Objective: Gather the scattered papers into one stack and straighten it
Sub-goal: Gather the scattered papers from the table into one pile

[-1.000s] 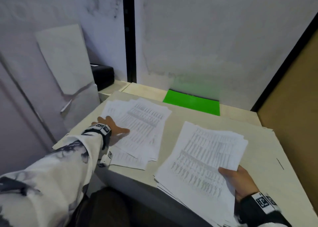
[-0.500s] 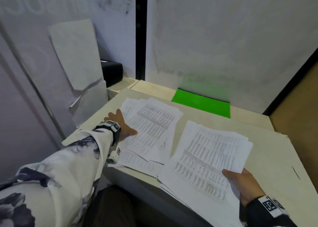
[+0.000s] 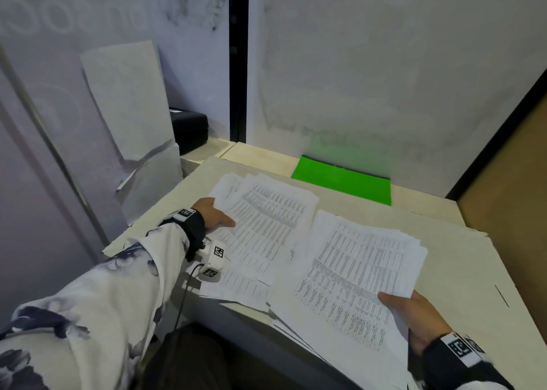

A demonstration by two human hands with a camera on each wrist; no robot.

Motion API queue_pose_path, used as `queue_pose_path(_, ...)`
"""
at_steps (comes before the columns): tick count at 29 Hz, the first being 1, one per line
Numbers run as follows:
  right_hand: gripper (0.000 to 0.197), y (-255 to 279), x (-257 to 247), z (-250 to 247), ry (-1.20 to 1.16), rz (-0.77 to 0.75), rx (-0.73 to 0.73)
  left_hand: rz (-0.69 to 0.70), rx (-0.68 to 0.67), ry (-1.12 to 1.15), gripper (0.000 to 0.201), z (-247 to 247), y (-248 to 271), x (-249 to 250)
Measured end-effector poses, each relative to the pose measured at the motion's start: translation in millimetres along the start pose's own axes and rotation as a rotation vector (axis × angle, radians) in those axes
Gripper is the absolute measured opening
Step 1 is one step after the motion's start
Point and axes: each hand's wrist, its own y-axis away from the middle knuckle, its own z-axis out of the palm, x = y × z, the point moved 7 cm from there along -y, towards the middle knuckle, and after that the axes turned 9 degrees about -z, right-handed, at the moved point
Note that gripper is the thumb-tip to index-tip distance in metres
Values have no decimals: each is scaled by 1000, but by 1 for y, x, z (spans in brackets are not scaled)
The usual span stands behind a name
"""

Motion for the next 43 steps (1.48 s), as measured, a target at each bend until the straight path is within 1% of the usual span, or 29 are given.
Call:
queue_pose_path(1, 60, 1, 0, 0, 7, 3, -2, 32, -4, 27, 62, -3, 4, 7)
queue_pose_path(3, 61, 2, 1, -1, 18, -2, 16, 127, 14, 44, 61, -14, 16, 29)
queue_pose_path(6, 60, 3, 1, 0, 18, 0, 27, 354, 145, -51, 62, -50, 52, 80)
queue_pose_path(9, 58, 5, -2, 3, 12, 5, 10, 566, 100, 55, 66, -77, 95, 131)
queue_pose_path(11, 58, 4, -1, 3, 4, -3, 14, 628, -17, 237, 71, -84, 121, 156)
queue_pose_path(12, 59, 4, -1, 4, 3, -1, 21, 656, -107, 365, 72, -82, 131, 167)
queue_pose_path(13, 60, 4, -1, 5, 3, 0, 16, 690, -205, 486, 68, -77, 142, 176)
queue_pose_path(15, 62, 3, 0, 3, 29, -17, 36, 721, -394, 656, 52, -57, 156, 188)
queue_pose_path(17, 62, 6, -2, 7, 58, -10, 40, 619, -551, 787, 46, -21, 152, 181)
queue_pose_path(19, 55, 9, -3, 6, 92, -16, 54, 459, -678, 863, 52, 26, 140, 158)
queue_pose_path(20, 44, 10, -3, 2, 132, -6, 82, 384, -702, 842, 54, 52, 132, 141)
queue_pose_path(21, 26, 13, -10, 1, 157, 1, 127, 299, -720, 787, 54, 77, 126, 123)
queue_pose_path(22, 15, 15, -12, -3, 170, 2, 173, 206, -711, 702, 53, 101, 121, 103)
queue_pose_path(23, 15, 15, -10, -5, 152, 28, 208, 124, -674, 586, 49, 120, 119, 82)
queue_pose_path(24, 15, 15, -11, -5, 175, 54, 199, 85, -599, 418, 41, 131, 117, 66)
queue_pose_path(25, 28, 17, -7, -6, 170, 100, 208, 90, -502, 215, 35, 139, 113, 53)
queue_pose_path(26, 45, 14, -2, -10, 175, 101, 203, 125, -411, 21, 34, 145, 104, 43)
queue_pose_path(27, 55, 9, 3, -14, 94, 104, 186, 167, -346, -134, 39, 149, 99, 38)
queue_pose_path(29, 63, 6, 6, -16, -41, 113, 179, 200, -307, -248, 50, 154, 100, 36)
queue_pose_path(31, 69, 9, 0, -11, -15, 67, 126, 196, -305, -255, 51, 160, 105, 39)
queue_pose_path(32, 71, 10, -4, -10, 49, 34, 97, 185, -308, -257, 49, 163, 109, 40)
queue_pose_path(33, 65, 8, -6, -7, 107, 17, 58, 180, -300, -294, 50, 168, 114, 40)
queue_pose_path(34, 53, 11, -10, -4, 166, -4, 26, 194, -281, -370, 57, 172, 117, 43)
queue_pose_path(35, 43, 12, -10, -5, 223, -25, 21, 226, -268, -491, 70, 178, 120, 46)
queue_pose_path(36, 40, 14, -12, -4, 243, -33, 15, 267, -275, -619, 87, 185, 118, 47)
queue_pose_path(37, 41, 12, -11, -7, 253, -36, 21, 282, -295, -718, 101, 191, 115, 49)
queue_pose_path(38, 42, 12, -11, -7, 250, -43, 5, 287, -311, -776, 106, 194, 110, 50)
queue_pose_path(40, 43, 7, -6, -9, 243, -43, 10, 277, -280, -820, 106, 183, 98, 54)
queue_pose_path(43, 47, 2, -1, -14, 241, -45, 16, 197, -61, -856, 101, 131, 66, 56)
